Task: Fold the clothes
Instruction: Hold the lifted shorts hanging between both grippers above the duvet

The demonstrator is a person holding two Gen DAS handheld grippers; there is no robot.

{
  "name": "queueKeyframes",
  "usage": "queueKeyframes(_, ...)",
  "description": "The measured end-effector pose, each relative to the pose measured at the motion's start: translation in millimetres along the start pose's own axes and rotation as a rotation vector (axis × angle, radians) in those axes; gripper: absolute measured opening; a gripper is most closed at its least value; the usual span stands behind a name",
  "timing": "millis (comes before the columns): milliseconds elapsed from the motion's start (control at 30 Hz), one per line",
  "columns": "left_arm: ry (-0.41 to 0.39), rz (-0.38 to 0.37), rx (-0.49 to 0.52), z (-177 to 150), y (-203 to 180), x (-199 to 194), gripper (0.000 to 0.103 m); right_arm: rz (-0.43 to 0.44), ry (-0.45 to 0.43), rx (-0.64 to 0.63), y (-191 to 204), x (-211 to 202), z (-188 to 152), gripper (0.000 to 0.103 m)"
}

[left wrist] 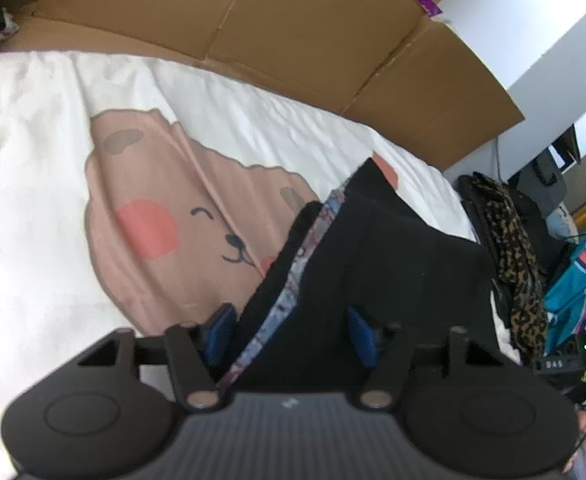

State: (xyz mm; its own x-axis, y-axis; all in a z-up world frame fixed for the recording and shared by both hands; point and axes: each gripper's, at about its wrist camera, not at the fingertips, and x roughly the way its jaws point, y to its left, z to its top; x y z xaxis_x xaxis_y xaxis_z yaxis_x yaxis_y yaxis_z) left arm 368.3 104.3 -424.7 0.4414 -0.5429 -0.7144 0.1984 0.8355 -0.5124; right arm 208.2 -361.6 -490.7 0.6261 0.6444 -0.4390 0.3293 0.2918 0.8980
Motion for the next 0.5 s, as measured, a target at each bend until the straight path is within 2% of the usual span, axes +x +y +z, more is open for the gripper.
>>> queueKeyframes(67, 0.005, -0.014, -0.015, -0.3, -1.2, -1.3, 0.051, -0.013, -0.001, -0.036, 5.1, -2.5, -1.7, 0.008)
queueKeyframes(167, 0.015, -0.016, -0.012, -3.0, -6.2, -0.6, 0.049, -0.021, -0.015, -0.044, 9.5, -11.3, -3.4, 0.007)
queueKeyframes(500, 0.036, -0.031, -0.045, -25.7, -24.4, -4.1, 0.047, -0.068, -0.014, -0.067, 12.7, -39.3, 1.0, 0.006)
